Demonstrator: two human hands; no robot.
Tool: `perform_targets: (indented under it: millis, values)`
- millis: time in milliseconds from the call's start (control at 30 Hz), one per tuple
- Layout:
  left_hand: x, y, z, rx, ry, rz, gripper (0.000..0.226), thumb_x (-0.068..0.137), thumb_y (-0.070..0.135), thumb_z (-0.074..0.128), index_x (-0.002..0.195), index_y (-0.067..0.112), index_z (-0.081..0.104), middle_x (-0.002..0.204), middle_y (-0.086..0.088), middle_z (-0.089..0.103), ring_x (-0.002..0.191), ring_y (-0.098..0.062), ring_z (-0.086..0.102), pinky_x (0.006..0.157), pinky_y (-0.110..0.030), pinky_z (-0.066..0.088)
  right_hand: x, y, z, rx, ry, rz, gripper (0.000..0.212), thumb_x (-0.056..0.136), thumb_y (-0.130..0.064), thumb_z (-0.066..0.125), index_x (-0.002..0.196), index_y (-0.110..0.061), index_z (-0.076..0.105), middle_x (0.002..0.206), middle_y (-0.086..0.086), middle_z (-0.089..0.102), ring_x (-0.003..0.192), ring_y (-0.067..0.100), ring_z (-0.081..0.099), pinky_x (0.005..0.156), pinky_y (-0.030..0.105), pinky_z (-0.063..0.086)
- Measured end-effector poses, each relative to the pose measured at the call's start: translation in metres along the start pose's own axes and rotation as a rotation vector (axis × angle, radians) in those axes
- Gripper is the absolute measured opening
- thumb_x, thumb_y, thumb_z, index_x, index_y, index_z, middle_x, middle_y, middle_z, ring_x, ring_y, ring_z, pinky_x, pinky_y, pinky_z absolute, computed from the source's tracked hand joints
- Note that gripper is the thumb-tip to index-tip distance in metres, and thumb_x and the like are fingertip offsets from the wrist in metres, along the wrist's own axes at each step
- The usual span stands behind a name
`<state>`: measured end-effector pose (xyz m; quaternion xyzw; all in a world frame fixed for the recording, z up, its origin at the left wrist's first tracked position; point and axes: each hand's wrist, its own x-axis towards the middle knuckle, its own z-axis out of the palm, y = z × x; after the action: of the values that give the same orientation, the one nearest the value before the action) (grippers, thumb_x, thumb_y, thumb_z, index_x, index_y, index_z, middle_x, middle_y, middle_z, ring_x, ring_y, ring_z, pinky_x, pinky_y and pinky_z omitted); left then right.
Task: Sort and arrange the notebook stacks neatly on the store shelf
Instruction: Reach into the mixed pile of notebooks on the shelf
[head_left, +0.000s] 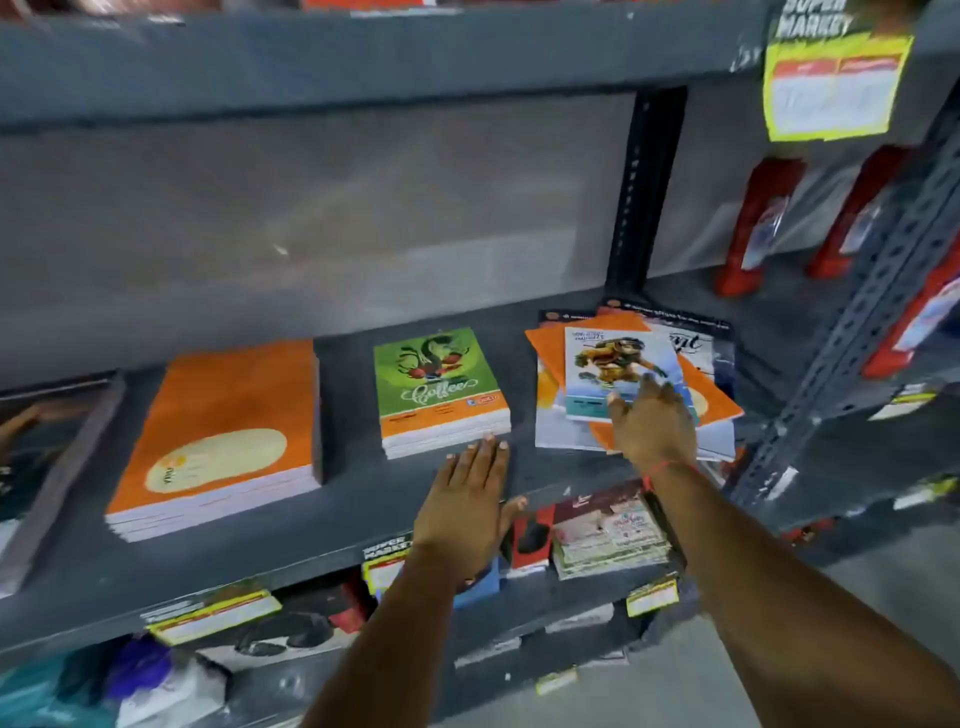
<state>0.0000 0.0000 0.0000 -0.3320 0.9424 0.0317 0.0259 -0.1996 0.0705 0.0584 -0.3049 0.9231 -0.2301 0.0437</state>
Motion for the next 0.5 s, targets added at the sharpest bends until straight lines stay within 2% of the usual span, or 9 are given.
perform_targets:
  millis: [67,133,167,233,333,433,467,500]
  values:
    - [0.006,0.001,-0.002,0.0,0.085,-0.015,0.069,0.091,0.054,0.019,0.145,0.012,0.019,0.153,-0.01,0.027,0.14,-0.026,0.028,0.115,-0.04,0.022,0.019,0.001,-0.002,-0.046,-0.085,0.08,0.069,0.09,-0.044,0.043,0.146,-0.01,0.021,0.151,0.024,0.024,0.139,0.039,0.025,0.113,0.047,0.025]
    - [0.007,0.002,0.001,0.027,0.172,-0.008,0.069,0.09,0.055,0.017,0.132,0.01,0.049,0.134,-0.01,0.056,0.121,-0.025,0.056,0.1,-0.04,0.045,0.04,-0.002,-0.008,-0.051,-0.21,0.138,0.081,0.084,-0.053,0.05,0.146,-0.011,0.018,0.154,0.023,0.017,0.141,0.039,0.019,0.115,0.047,0.022]
    - [0.006,0.002,0.003,0.032,0.187,-0.003,0.07,0.091,0.054,0.014,0.125,0.009,0.056,0.126,-0.009,0.063,0.113,-0.024,0.062,0.093,-0.039,0.05,0.05,-0.005,-0.01,-0.042,-0.267,0.158,0.085,0.082,-0.054,0.054,0.146,-0.011,0.019,0.154,0.022,0.017,0.142,0.038,0.017,0.115,0.047,0.022]
    - [0.005,0.003,0.004,0.06,0.183,0.008,0.073,0.092,0.053,0.01,0.121,0.009,0.059,0.123,-0.009,0.066,0.111,-0.023,0.063,0.09,-0.039,0.053,0.064,-0.01,-0.014,-0.035,-0.349,0.172,0.087,0.079,-0.05,0.061,0.145,-0.009,0.022,0.153,0.02,0.02,0.141,0.039,0.019,0.114,0.048,0.024]
    - [0.005,0.002,0.001,0.078,0.179,0.002,0.072,0.092,0.053,0.012,0.12,0.008,0.06,0.123,-0.009,0.065,0.112,-0.024,0.063,0.091,-0.04,0.053,0.074,-0.008,-0.02,-0.077,-0.439,0.166,0.084,0.082,-0.047,0.06,0.145,-0.007,0.023,0.153,0.022,0.021,0.137,0.042,0.026,0.111,0.05,0.03]
    - [0.004,0.003,-0.002,0.073,0.123,-0.022,0.075,0.092,0.052,0.007,0.119,0.008,0.061,0.123,-0.008,0.066,0.111,-0.023,0.063,0.09,-0.039,0.053,0.075,-0.003,-0.024,-0.063,-0.418,0.207,0.093,0.077,-0.05,0.063,0.147,-0.009,0.018,0.147,0.025,0.03,0.113,0.038,0.041,0.093,0.04,0.037]
    - [0.005,0.003,-0.002,0.077,0.122,-0.015,0.075,0.092,0.053,0.007,0.119,0.009,0.061,0.123,-0.008,0.066,0.111,-0.022,0.063,0.091,-0.038,0.052,0.076,-0.001,-0.026,-0.06,-0.42,0.212,0.096,0.076,-0.05,0.065,0.148,-0.01,0.016,0.147,0.024,0.03,0.114,0.037,0.04,0.092,0.041,0.038]
    - [0.005,0.003,-0.003,0.083,0.128,-0.009,0.073,0.092,0.053,0.01,0.119,0.009,0.061,0.123,-0.008,0.066,0.111,-0.022,0.063,0.091,-0.038,0.052,0.077,0.001,-0.028,-0.061,-0.406,0.221,0.098,0.074,-0.048,0.067,0.148,-0.011,0.014,0.149,0.023,0.027,0.123,0.039,0.037,0.099,0.043,0.036]
